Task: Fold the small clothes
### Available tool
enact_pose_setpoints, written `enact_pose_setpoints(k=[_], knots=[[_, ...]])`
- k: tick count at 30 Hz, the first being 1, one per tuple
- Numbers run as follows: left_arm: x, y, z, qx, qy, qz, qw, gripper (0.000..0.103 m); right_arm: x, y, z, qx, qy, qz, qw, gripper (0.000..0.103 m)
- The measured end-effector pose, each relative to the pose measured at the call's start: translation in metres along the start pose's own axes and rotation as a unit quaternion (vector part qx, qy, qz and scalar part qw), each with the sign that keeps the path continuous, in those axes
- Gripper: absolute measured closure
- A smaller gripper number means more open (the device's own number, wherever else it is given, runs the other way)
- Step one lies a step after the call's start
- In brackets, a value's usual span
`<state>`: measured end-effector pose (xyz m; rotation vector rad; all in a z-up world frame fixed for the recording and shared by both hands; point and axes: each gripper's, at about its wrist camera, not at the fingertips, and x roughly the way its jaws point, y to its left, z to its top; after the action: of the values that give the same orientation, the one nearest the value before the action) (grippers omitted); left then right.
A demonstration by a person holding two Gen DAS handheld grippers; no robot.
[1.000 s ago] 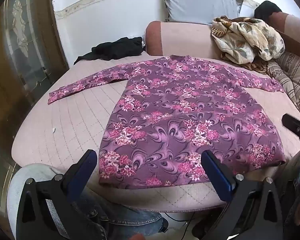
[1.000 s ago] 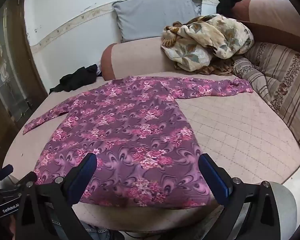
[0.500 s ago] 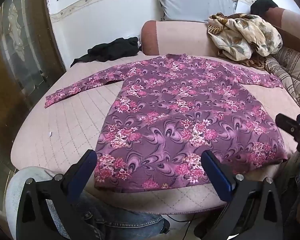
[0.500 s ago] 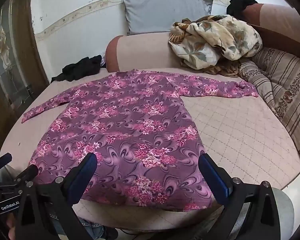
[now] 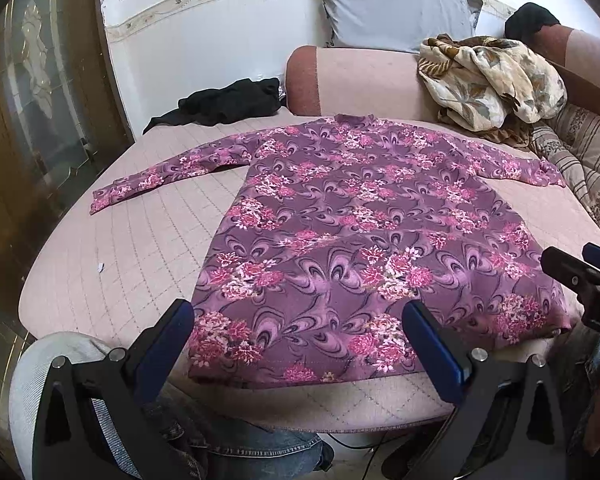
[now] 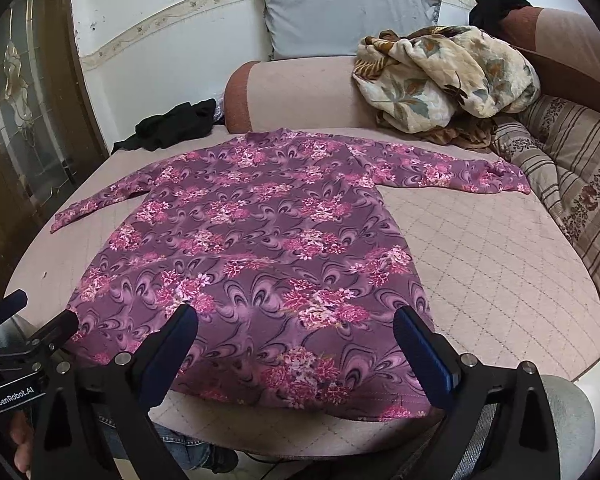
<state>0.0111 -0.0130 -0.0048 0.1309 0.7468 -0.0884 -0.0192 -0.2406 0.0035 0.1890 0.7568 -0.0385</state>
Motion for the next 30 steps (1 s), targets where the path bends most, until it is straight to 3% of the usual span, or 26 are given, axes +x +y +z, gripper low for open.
enact_pose_setpoints(k=[11, 30], knots=[[-0.016, 0.003, -0.003, 0.0, -0.019, -0.001, 0.9998, 0.0, -0.004, -0.006, 0.001, 0.017, -0.002, 0.0, 1.0, 0.009], [-0.01, 0.003, 0.002, -0.008, -0.012, -0.001, 0.9999, 0.0, 0.009, -0.009, 0.0, 0.024, 0.016, -0.001, 1.0, 0.008]])
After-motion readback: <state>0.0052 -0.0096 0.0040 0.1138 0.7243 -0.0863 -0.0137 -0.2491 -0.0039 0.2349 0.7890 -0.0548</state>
